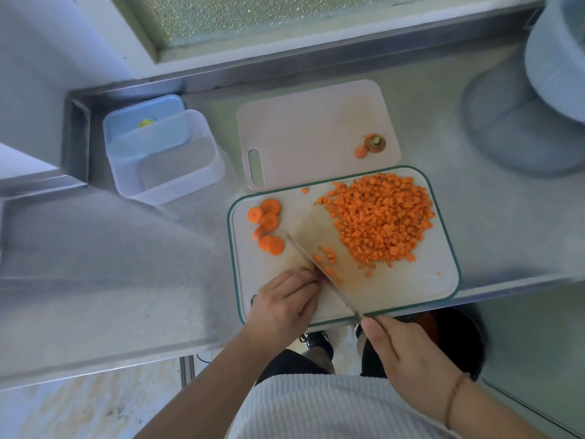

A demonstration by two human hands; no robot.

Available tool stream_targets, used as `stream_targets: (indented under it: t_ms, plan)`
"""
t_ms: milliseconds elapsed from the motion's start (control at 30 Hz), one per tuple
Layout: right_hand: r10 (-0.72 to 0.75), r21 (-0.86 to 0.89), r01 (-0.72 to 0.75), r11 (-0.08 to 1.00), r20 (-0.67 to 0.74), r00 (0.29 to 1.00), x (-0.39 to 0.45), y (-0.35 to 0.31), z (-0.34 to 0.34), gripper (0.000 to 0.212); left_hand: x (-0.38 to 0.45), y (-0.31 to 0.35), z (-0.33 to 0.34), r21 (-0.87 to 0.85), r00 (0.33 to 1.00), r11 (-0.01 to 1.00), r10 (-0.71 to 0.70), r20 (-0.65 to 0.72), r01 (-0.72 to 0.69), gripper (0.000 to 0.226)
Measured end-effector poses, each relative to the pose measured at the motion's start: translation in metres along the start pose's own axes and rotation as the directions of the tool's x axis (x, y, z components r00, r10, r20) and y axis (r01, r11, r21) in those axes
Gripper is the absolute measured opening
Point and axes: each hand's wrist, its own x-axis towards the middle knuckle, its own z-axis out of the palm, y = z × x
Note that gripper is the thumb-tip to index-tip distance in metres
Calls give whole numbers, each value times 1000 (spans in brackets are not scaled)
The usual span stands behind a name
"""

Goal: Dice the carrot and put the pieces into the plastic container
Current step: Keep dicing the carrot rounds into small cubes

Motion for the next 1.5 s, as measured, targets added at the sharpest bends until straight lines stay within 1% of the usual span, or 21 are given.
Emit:
stream_targets:
  t_ms: [133, 267, 367, 433, 500, 567, 600, 633, 700, 833, 867, 967, 1067, 1133, 1200, 1233, 1267, 1333, 1367, 1433, 1500]
  plan:
    - [47, 56, -49, 997, 39, 998, -18, 2, -12, 53, -6, 1, -7, -54, 997, 997, -50, -62, 47, 7]
    - [76, 71, -83, 994, 91, 993, -20, 3, -3, 46, -8, 2, -14, -140, 941, 951, -298, -160, 277, 10]
    - [123, 143, -144, 979, 142, 982, -13, 5, 1, 47, -5, 3, -14, -127, 915, 924, -377, -145, 361, 11]
    - [172, 268, -202, 942, 134, 976, -9, 5, -5, 54, -6, 2, -12, -123, 920, 928, -366, -140, 351, 11]
    - [276, 388, -292, 874, 97, 956, -5, 3, -15, 62, -6, 1, -11, -115, 924, 932, -358, -131, 344, 12]
    - [396, 496, -393, 774, 105, 912, 0, 1, -28, 62, -6, 0, -10, -94, 929, 936, -349, -122, 339, 12]
    - [419, 526, -421, 739, 131, 898, 2, -1, -33, 57, -5, 0, -9, -83, 934, 941, -336, -117, 328, 11]
    - [410, 535, -423, 731, 151, 900, 5, -4, -38, 51, -2, 0, -9, -70, 942, 948, -317, -113, 311, 11]
    - [354, 518, -381, 766, 156, 922, 7, -12, -43, 44, 7, 4, -6, -48, 952, 958, -287, -110, 283, 13]
    - [264, 478, -256, 840, 52, 963, 7, -28, -43, 44, 43, 23, 6, -103, 927, 930, -363, -98, 353, 32]
    - [255, 484, -236, 843, 27, 967, 8, -32, -43, 45, 52, 28, 10, -97, 932, 933, -354, -79, 347, 37]
    - [300, 601, -245, 761, 10, 954, 10, -39, -43, 46, 63, 40, 25, -15, 973, 973, -232, 3, 232, 43]
    - [331, 697, -277, 662, 59, 942, 10, -38, -43, 48, 56, 45, 35, 72, 980, 983, -176, 95, 170, 49]
    - [336, 716, -285, 637, 74, 939, 11, -36, -45, 49, 50, 43, 38, 137, 975, 981, -157, 156, 136, 52]
    - [324, 711, -263, 652, 53, 945, 11, -34, -47, 49, 45, 39, 37, 181, 970, 978, -143, 195, 108, 54]
    - [302, 680, -228, 697, 10, 953, 11, -30, -48, 50, 45, 37, 35, 182, 971, 978, -140, 194, 104, 52]
    - [261, 596, -172, 784, -66, 963, 11, -25, -48, 53, 44, 35, 32, 163, 975, 980, -140, 170, 112, 49]
    - [127, 260, -69, 963, -213, 969, 10, -13, -52, 56, 46, 33, 23, 71, 986, 985, -161, 37, 158, 39]
    - [90, 94, -68, 993, -253, 963, 9, -7, -54, 55, 49, 32, 17, 13, 981, 982, -187, -58, 188, 33]
    - [70, -184, -125, 975, -280, 957, 8, -1, -57, 59, 57, 32, 3, -70, 958, 978, -205, -199, 195, 24]
    - [-4, -463, -139, 875, -294, 956, 9, 5, -58, 65, 67, 32, -6, -73, 977, 994, -91, -194, 78, 17]
